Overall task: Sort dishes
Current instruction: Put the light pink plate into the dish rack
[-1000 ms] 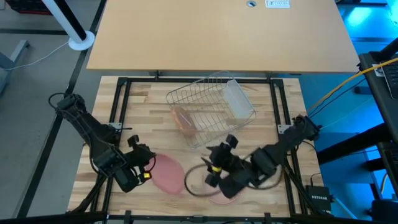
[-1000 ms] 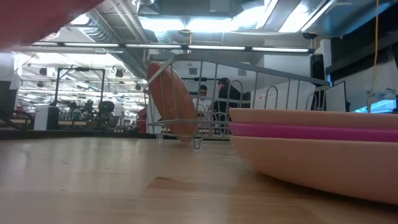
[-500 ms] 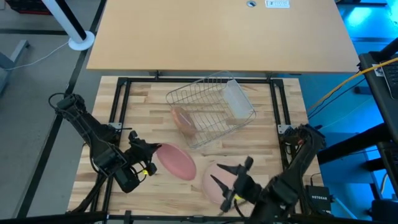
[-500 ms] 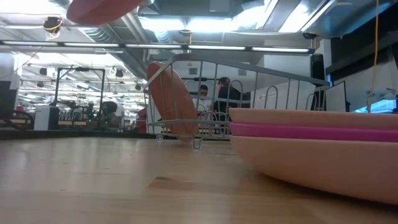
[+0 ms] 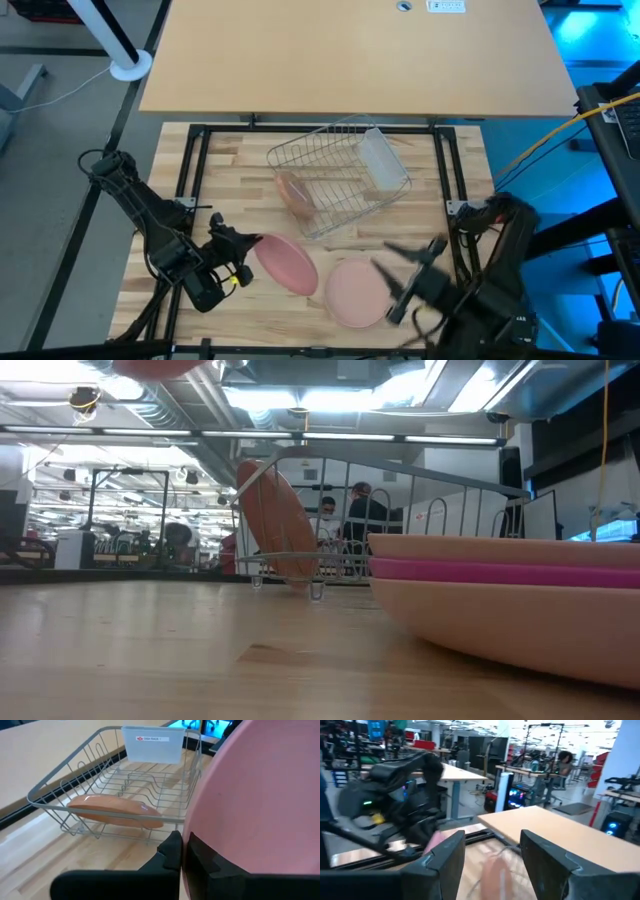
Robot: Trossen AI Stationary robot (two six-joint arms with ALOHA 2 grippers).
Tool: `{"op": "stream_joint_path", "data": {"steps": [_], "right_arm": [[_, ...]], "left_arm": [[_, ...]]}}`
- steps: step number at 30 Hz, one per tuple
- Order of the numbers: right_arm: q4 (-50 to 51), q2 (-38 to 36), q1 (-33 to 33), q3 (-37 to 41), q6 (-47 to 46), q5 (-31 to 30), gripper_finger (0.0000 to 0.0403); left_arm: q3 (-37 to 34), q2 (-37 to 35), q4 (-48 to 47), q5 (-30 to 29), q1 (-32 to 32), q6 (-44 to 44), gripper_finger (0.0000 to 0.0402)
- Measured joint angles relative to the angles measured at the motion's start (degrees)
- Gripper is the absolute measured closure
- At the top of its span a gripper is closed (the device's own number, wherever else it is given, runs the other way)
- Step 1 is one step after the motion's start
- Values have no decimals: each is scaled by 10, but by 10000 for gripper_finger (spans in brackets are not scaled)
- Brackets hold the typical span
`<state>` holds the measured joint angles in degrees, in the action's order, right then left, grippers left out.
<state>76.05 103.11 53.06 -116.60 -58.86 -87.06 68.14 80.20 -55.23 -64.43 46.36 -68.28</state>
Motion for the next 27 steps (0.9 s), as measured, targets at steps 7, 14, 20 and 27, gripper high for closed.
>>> {"op": "stream_joint_path", "data": {"steps": [7,14,20,27], "right_arm": [[140,-28,-61,3,-121,47,206],[139,-26,-114,68,-151,76,206],[106,-26,-147,105,-187,95,206],[61,-26,-161,125,-187,91,206]], "left_arm": [[0,0,35,-74,-18,11,401],[0,0,72,-168,-56,28,401],[0,0,132,-253,-83,115,401],[0,3,148,-257,-97,193,401]]}}
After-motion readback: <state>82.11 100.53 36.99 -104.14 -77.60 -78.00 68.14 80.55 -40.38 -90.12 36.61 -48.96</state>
